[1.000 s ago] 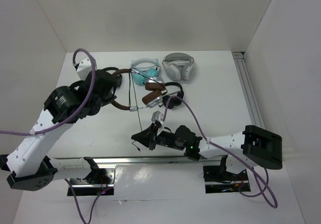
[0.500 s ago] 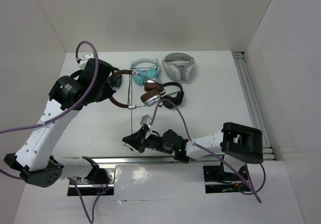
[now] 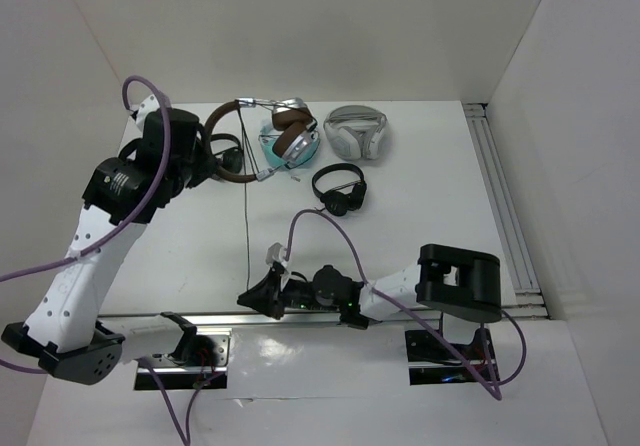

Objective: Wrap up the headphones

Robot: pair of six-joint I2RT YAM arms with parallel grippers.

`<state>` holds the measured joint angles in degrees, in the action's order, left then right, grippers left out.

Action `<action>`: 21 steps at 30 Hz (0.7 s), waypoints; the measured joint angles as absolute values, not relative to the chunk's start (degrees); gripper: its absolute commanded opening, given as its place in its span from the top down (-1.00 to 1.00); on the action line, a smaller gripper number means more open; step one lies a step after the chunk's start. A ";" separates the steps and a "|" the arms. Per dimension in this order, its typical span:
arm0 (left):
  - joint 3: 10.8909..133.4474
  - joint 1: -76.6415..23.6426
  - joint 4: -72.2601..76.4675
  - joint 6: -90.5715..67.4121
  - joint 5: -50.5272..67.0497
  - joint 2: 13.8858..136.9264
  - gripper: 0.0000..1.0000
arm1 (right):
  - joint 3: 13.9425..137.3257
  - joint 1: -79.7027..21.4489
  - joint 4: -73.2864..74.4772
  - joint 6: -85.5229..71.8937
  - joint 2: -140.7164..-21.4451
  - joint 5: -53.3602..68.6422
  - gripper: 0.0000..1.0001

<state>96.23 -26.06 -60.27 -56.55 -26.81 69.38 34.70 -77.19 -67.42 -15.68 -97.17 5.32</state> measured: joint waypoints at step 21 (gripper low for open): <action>82.19 -21.85 -57.91 -53.89 -31.97 66.61 1.00 | 42.61 -91.22 -44.49 -11.03 -86.41 -17.85 1.00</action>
<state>82.19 -21.85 -57.91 -53.89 -31.97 66.61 42.61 -91.22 -44.49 -11.03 -86.41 -17.85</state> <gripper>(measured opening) 0.077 0.039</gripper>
